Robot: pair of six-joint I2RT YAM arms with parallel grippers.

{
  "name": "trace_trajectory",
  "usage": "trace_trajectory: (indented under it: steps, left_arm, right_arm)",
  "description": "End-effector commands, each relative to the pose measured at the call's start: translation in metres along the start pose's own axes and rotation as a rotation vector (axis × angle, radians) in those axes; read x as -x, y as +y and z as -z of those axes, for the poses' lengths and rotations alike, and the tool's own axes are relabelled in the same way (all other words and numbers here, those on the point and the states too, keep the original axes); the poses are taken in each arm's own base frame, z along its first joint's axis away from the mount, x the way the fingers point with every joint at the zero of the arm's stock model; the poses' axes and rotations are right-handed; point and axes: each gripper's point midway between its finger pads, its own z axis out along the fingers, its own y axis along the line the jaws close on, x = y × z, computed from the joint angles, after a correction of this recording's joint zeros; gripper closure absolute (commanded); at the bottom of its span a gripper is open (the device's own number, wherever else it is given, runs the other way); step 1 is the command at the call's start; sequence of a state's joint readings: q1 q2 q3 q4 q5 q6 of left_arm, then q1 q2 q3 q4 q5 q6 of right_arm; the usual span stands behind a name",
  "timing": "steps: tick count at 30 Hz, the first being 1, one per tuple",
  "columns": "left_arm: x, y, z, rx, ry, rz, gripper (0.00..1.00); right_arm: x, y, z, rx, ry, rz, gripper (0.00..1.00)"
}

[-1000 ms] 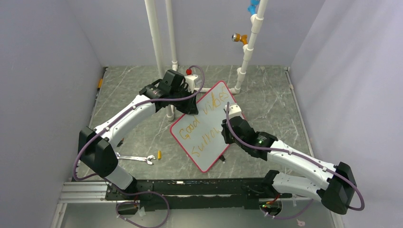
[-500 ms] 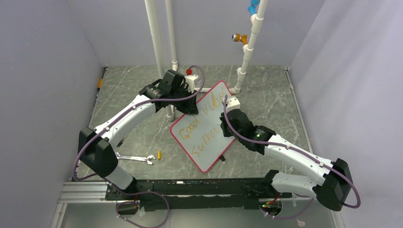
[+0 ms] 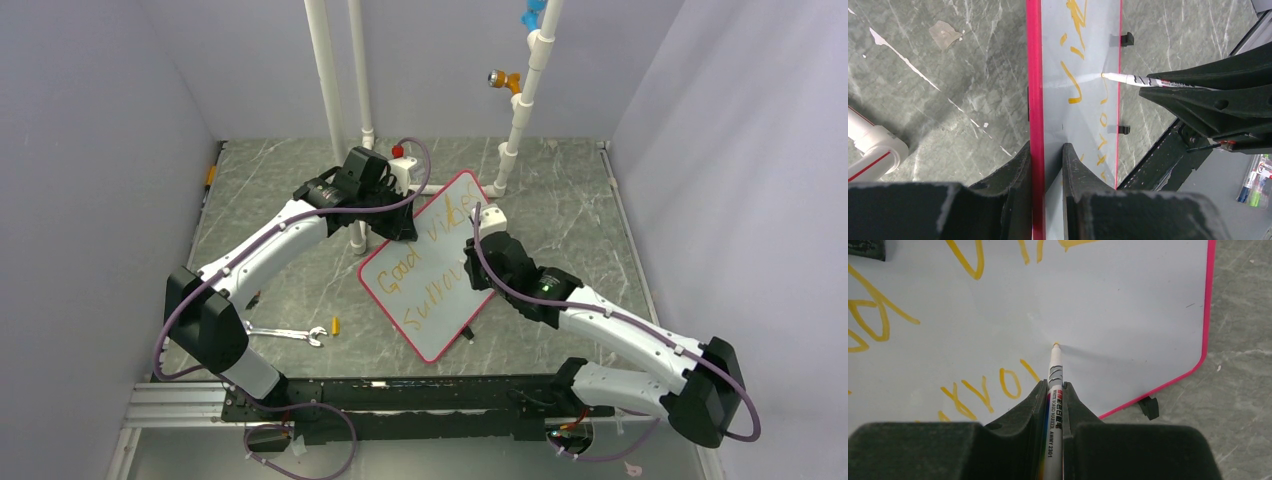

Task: Write a sentence on the whiteboard

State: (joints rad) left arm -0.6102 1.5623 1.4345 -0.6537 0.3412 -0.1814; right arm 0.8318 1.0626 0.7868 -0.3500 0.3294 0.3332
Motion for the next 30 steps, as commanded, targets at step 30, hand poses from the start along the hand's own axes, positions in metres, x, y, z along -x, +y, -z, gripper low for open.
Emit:
trace_trajectory:
  steps: [30]
  left_arm:
    - [0.019,0.013,0.011,0.083,-0.075,-0.100,1.00]
  right_arm:
    - [0.005,-0.017,0.024,-0.033,-0.095,-0.095,1.00]
